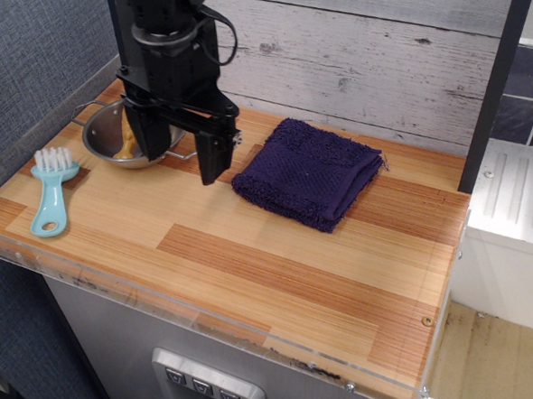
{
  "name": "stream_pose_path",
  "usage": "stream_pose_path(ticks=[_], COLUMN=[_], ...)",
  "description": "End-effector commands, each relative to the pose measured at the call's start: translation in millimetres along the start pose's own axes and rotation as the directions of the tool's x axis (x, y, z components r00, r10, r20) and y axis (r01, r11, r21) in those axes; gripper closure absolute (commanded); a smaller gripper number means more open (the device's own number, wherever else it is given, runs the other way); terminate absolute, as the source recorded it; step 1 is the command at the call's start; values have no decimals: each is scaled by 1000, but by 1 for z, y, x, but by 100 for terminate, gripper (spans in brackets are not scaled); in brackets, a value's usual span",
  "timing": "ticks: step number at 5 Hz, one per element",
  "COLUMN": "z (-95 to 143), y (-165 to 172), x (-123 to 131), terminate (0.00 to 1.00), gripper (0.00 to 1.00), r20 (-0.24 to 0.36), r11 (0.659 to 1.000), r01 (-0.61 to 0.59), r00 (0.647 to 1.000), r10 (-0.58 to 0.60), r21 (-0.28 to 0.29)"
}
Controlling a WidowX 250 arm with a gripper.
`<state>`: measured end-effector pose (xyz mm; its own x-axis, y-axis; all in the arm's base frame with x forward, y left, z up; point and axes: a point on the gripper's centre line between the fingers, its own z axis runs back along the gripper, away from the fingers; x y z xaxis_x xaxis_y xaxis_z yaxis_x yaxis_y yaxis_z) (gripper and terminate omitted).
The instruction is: Place the blue brush below the pot.
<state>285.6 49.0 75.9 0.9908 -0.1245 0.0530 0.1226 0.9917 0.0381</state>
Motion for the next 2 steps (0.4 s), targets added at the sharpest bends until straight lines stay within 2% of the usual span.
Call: stream_pose_path(ticks=[1,2], z=[15,15], y=[-17,-17], x=[-15,-15], terminate=[0,100], gripper=[0,0], r20=[54,54], r11=[998,998], r01=[-50,-50], r00=[997,997], r10=[52,52], r21=[-37,-37])
